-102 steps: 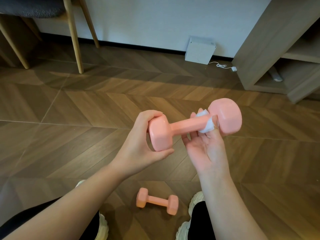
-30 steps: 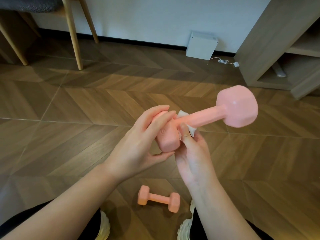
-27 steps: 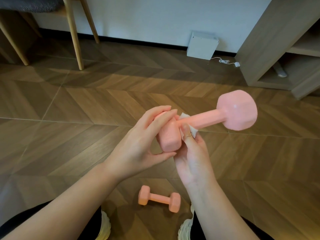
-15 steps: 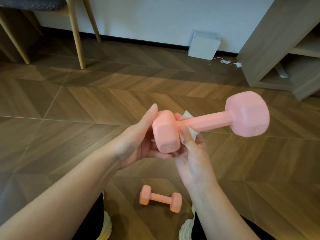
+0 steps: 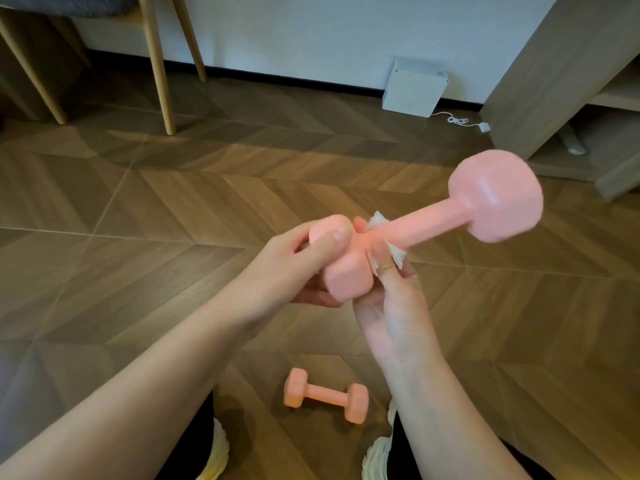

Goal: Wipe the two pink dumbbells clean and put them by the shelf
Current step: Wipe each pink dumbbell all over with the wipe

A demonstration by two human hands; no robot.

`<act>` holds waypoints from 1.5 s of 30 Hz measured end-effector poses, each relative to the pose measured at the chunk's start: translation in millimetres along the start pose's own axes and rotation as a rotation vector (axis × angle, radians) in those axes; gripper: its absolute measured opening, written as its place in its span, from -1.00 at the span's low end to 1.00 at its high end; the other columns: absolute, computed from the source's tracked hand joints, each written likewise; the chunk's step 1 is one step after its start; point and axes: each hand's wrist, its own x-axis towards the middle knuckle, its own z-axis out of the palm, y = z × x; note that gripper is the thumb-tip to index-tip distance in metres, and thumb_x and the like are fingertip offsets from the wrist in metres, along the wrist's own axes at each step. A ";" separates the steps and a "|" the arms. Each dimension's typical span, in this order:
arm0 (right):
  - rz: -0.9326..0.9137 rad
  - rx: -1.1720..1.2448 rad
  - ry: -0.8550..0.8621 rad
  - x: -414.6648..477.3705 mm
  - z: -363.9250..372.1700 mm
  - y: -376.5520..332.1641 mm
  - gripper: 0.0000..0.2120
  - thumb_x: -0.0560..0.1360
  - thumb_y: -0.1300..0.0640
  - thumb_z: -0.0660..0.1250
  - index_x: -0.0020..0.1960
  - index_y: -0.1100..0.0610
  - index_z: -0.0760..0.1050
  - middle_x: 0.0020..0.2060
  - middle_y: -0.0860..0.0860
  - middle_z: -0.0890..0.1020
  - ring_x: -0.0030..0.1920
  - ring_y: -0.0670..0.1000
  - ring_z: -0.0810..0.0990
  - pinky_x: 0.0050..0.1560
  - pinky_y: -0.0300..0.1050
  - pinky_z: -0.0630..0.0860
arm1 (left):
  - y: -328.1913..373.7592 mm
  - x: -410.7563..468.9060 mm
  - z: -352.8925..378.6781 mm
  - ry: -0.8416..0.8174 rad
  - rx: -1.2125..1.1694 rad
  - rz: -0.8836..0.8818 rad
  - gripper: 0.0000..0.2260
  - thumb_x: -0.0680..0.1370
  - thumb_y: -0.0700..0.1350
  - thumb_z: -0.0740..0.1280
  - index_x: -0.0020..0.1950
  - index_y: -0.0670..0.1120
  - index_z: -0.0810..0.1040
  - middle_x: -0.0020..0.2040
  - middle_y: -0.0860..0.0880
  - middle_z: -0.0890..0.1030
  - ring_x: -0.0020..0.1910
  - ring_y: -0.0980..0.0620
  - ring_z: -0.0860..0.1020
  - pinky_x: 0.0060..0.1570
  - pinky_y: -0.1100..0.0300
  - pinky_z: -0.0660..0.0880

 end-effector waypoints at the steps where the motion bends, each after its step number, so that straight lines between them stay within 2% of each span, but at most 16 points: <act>1: 0.002 -0.019 -0.045 -0.2 -0.8 1.1 -0.65 0.23 0.02 0.51 0.01 0.03 0.70 0.09 0.07 0.71 0.15 0.07 0.67 0.23 0.16 0.55 | 3.9 -1.0 -0.2 -0.057 -0.057 -0.081 -0.50 0.49 0.36 0.28 0.27 0.08 0.58 0.08 -0.19 0.69 -0.08 -0.08 0.70 -0.22 0.14 0.64; 5: -0.019 -0.061 -0.110 -0.7 -2.7 2.5 -0.62 0.11 0.00 0.60 -0.08 -0.01 0.73 0.04 0.02 0.72 0.13 0.00 0.68 0.16 0.03 0.61 | 6.4 -3.3 -1.6 -0.122 -0.159 -0.235 -0.36 0.47 0.44 0.01 0.20 0.04 0.59 0.01 -0.36 0.66 -0.30 -0.17 0.66 -0.36 0.13 0.64; 8: -0.032 -0.025 -0.057 -0.9 1.2 0.2 -0.77 0.14 0.06 0.52 -0.19 -0.02 0.75 -0.04 0.01 0.74 0.08 -0.02 0.69 0.28 0.08 0.51 | -0.1 -5.5 -5.8 -0.095 -0.141 -0.141 -0.33 0.44 0.47 0.18 0.29 0.01 0.55 0.16 -0.24 0.64 -0.04 -0.14 0.68 -0.16 0.05 0.65; 10: -0.026 0.017 -0.038 1.1 0.5 -1.2 -0.85 0.25 0.13 0.45 -0.20 0.01 0.75 -0.05 0.04 0.74 0.10 0.01 0.67 0.37 0.13 0.43 | -7.4 -6.3 -8.1 -0.050 -0.030 0.007 -0.34 0.38 0.32 0.39 0.39 0.04 0.42 0.28 -0.02 0.59 0.17 0.01 0.62 -0.02 0.05 0.64; 14: 0.002 0.058 -0.007 6.8 -6.7 -3.4 -0.83 0.38 0.13 0.40 -0.10 0.03 0.74 0.06 0.12 0.70 0.25 0.17 0.60 0.39 0.24 0.40 | -11.2 -4.8 -3.2 0.011 0.166 0.237 -0.42 0.35 0.03 0.59 0.31 0.13 0.46 0.16 0.16 0.63 0.16 0.15 0.60 0.00 0.21 0.60; 17: -0.021 0.065 -0.063 10.8 -11.4 -1.7 -0.76 0.32 0.01 0.52 -0.03 0.01 0.73 0.10 0.10 0.69 0.25 0.14 0.60 0.35 0.19 0.45 | -7.7 -1.6 -0.7 -0.023 0.062 0.093 -0.45 0.37 0.23 0.44 0.28 0.02 0.56 0.06 -0.04 0.70 0.00 0.00 0.69 -0.09 0.13 0.64; 20: 0.000 0.021 -0.106 13.4 -15.2 -0.7 -0.42 0.05 -0.08 0.70 0.03 0.04 0.71 0.17 0.12 0.67 0.22 0.12 0.62 0.20 0.09 0.56 | -4.1 2.5 2.4 -0.110 -0.034 -0.195 -0.14 0.39 0.53 0.09 0.09 -0.24 0.63 -0.12 -0.27 0.69 -0.26 -0.13 0.68 -0.30 0.14 0.61; 23: -0.039 -0.015 -0.123 12.1 -16.1 -1.6 -0.54 0.09 0.00 0.66 -0.03 0.02 0.73 0.10 0.07 0.70 0.17 0.06 0.66 0.17 0.02 0.59 | -4.1 1.8 3.7 -0.114 -0.019 -0.216 -0.12 0.40 0.53 -0.07 0.03 -0.20 0.64 -0.18 -0.25 0.67 -0.33 -0.14 0.64 -0.33 0.13 0.58; 26: -0.061 0.046 -0.147 10.4 -15.0 -2.1 -0.55 0.08 0.04 0.67 -0.04 0.02 0.73 0.04 0.04 0.72 0.12 0.01 0.68 0.21 -0.03 0.57 | -8.6 -1.2 2.0 0.003 -0.012 -0.025 -0.31 0.43 0.48 0.19 0.30 -0.03 0.50 0.09 -0.14 0.65 -0.07 -0.11 0.67 -0.15 -0.03 0.64; 28: -0.042 0.086 -0.123 9.6 -14.4 -2.2 -0.50 0.10 0.06 0.67 0.03 0.04 0.71 0.06 0.06 0.71 0.14 0.04 0.67 0.28 0.07 0.52 | -15.6 -3.2 1.5 0.040 0.159 0.247 -0.35 0.39 0.27 0.38 0.41 0.04 0.35 0.27 0.06 0.54 0.17 0.09 0.59 0.02 0.08 0.62; 30: -0.032 0.098 -0.055 9.2 -13.5 -3.0 -0.60 0.26 0.11 0.54 0.10 0.06 0.66 0.04 0.06 0.72 0.13 0.07 0.67 0.33 0.16 0.47 | -19.2 -3.1 2.6 0.067 0.286 0.368 -0.35 0.39 0.12 0.50 0.41 0.11 0.32 0.27 0.19 0.50 0.25 0.16 0.53 0.07 0.18 0.59; 32: -0.038 0.098 -0.026 8.7 -10.4 -3.8 -0.73 0.35 0.16 0.40 0.05 0.05 0.67 0.01 0.05 0.72 0.12 0.06 0.66 0.35 0.16 0.44 | -17.9 -0.6 3.1 0.073 0.235 0.287 -0.39 0.37 0.11 0.51 0.37 0.09 0.39 0.22 0.11 0.57 0.12 0.13 0.61 -0.05 0.15 0.63; 34: -0.031 0.105 -0.033 8.6 -10.1 -3.1 -0.78 0.38 0.16 0.37 -0.01 0.06 0.71 0.03 0.06 0.71 0.13 0.07 0.65 0.36 0.17 0.43 | -11.8 2.6 4.5 0.012 0.069 0.053 -0.40 0.40 0.25 0.39 0.31 -0.08 0.49 0.05 -0.10 0.66 -0.16 -0.04 0.68 -0.26 0.08 0.64; 38: -0.004 0.096 0.009 9.2 -10.5 -6.4 -0.52 0.39 0.12 0.38 0.31 0.14 0.53 0.11 0.08 0.68 0.15 0.07 0.66 0.17 0.06 0.59 | -6.6 5.7 4.8 -0.192 -0.004 -0.295 -0.02 0.39 0.58 -0.06 0.08 -0.29 0.61 -0.16 -0.27 0.64 -0.41 -0.09 0.58 -0.40 0.16 0.52; 41: -0.021 0.099 0.017 7.8 -10.5 -10.0 -0.59 0.36 0.14 0.39 0.21 0.11 0.57 -0.03 0.03 0.72 0.07 0.03 0.69 0.21 0.10 0.55 | -8.9 5.4 4.7 -0.099 -0.034 -0.208 -0.24 0.41 0.50 0.12 0.25 -0.10 0.54 0.06 -0.26 0.62 -0.28 -0.10 0.64 -0.30 0.03 0.62; 45: 0.000 0.050 0.070 8.7 -11.2 -9.5 -0.52 0.36 0.12 0.40 0.27 0.18 0.55 0.12 0.15 0.68 0.25 0.16 0.60 0.34 0.17 0.45 | -17.6 1.2 3.5 -0.001 0.086 0.130 -0.41 0.30 0.19 0.47 0.29 0.12 0.44 0.16 0.01 0.58 0.02 0.01 0.66 -0.14 0.05 0.66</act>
